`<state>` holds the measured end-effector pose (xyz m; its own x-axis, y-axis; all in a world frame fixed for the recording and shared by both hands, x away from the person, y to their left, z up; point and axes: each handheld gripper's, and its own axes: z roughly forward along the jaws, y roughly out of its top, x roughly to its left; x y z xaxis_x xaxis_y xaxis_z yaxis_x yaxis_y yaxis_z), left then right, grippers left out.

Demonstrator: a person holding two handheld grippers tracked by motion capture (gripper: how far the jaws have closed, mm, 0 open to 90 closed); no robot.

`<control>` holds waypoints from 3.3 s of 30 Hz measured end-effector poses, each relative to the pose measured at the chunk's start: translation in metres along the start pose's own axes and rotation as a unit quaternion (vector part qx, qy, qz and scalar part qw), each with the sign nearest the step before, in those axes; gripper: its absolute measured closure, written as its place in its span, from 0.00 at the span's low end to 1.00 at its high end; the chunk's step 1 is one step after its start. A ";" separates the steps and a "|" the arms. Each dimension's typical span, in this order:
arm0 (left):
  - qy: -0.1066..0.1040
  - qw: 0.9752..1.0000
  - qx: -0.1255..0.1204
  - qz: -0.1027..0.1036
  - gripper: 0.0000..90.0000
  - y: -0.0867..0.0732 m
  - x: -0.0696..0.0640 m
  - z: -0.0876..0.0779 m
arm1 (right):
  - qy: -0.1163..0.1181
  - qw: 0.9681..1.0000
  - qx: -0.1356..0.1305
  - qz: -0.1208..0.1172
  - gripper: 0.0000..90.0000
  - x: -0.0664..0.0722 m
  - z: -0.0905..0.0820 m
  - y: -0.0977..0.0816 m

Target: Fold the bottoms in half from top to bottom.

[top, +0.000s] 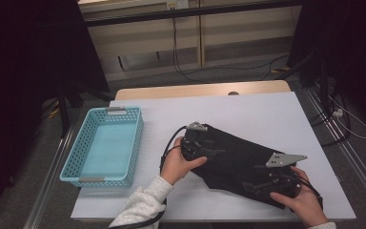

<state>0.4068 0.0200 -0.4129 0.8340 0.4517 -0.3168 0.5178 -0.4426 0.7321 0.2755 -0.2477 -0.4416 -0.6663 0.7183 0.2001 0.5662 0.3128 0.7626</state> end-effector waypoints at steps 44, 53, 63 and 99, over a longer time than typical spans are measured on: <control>0.120 0.993 -0.014 -0.008 0.21 -0.041 0.046 -0.060 | -0.021 0.997 0.039 -0.062 0.59 0.017 0.057 0.037; 0.120 0.993 -0.010 -0.010 0.21 -0.042 0.048 -0.059 | -0.056 0.992 0.056 -0.095 0.77 0.020 0.066 0.035; 0.118 0.993 -0.010 -0.009 0.20 -0.040 0.048 -0.062 | -0.064 0.991 0.046 -0.111 0.98 0.015 0.053 0.042; 0.121 0.993 0.004 -0.003 0.18 -0.039 0.050 -0.054 | -0.039 0.995 0.021 -0.091 0.98 0.011 0.018 0.030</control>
<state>0.4180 0.1015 -0.4242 0.7619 0.6260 -0.1663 0.5243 -0.4452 0.7259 0.2943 -0.2194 -0.4280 -0.7209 0.6930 0.0109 0.4598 0.4664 0.7556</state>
